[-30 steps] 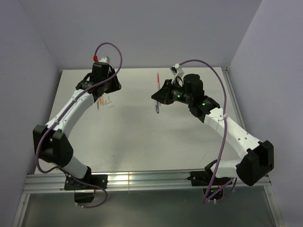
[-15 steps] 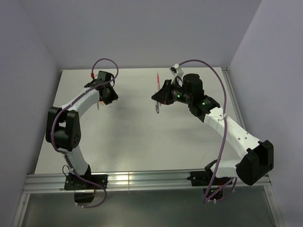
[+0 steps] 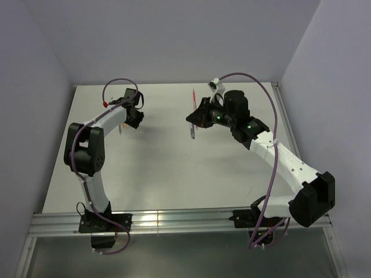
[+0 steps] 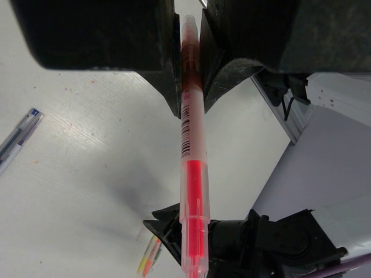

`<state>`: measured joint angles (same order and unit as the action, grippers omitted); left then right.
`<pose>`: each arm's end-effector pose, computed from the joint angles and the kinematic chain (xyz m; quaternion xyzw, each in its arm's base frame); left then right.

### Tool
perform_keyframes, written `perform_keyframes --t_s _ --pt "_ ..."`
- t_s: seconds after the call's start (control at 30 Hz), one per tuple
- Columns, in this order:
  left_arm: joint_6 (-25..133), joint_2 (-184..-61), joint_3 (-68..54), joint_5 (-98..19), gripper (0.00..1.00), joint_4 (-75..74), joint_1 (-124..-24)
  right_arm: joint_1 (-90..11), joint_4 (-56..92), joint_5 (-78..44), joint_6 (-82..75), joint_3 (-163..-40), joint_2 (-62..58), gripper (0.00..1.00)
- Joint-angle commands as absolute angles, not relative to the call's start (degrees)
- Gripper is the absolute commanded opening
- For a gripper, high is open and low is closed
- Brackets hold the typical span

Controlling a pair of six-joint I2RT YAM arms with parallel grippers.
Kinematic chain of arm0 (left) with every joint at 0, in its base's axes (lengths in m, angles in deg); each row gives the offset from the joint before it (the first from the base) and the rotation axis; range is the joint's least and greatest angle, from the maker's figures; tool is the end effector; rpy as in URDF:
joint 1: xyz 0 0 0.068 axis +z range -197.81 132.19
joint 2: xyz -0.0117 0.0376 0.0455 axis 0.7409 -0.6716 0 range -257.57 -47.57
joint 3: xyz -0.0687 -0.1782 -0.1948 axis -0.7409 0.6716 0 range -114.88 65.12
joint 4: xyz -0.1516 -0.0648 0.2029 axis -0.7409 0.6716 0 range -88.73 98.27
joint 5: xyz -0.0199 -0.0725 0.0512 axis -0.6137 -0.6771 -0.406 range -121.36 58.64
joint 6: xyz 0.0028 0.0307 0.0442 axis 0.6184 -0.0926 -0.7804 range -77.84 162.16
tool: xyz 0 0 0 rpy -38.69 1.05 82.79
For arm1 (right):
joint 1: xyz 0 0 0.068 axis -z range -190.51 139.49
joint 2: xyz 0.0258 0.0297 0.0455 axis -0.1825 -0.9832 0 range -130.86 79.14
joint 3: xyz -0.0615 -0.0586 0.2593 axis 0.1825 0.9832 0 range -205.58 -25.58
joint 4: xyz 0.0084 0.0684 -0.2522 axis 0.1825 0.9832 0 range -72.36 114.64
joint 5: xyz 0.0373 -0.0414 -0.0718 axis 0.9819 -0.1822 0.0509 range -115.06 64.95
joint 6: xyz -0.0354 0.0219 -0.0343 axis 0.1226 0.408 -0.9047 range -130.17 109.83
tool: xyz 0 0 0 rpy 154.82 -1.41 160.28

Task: Insert the pens into the pen caps
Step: Insert the pen cap onto the pen.

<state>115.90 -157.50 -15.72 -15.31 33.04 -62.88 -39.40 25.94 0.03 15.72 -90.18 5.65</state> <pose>0.3946 -0.0961 0.2004 -0.5001 0.8183 -0.0778 0.2724 0.2534 0.1570 0.3567 -0.1494 0.7820 0.4217 0.4340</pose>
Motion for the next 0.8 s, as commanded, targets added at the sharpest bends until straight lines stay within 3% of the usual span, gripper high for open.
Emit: perform_keyframes --t_s 0.0,0.37,0.77 --pt "123.36 -158.22 -18.2 -12.2 0.36 36.16 -62.93 -39.43 25.2 -0.53 14.88 -93.08 6.45 0.0" --pt "126.1 -160.68 -19.17 -11.58 0.32 38.54 -62.14 -39.43 25.2 -0.53 14.96 -93.0 6.81 0.0" --pt "126.27 -161.39 -18.73 -11.76 0.41 38.97 -61.17 -39.43 25.2 -0.27 14.87 -93.08 6.28 0.0"
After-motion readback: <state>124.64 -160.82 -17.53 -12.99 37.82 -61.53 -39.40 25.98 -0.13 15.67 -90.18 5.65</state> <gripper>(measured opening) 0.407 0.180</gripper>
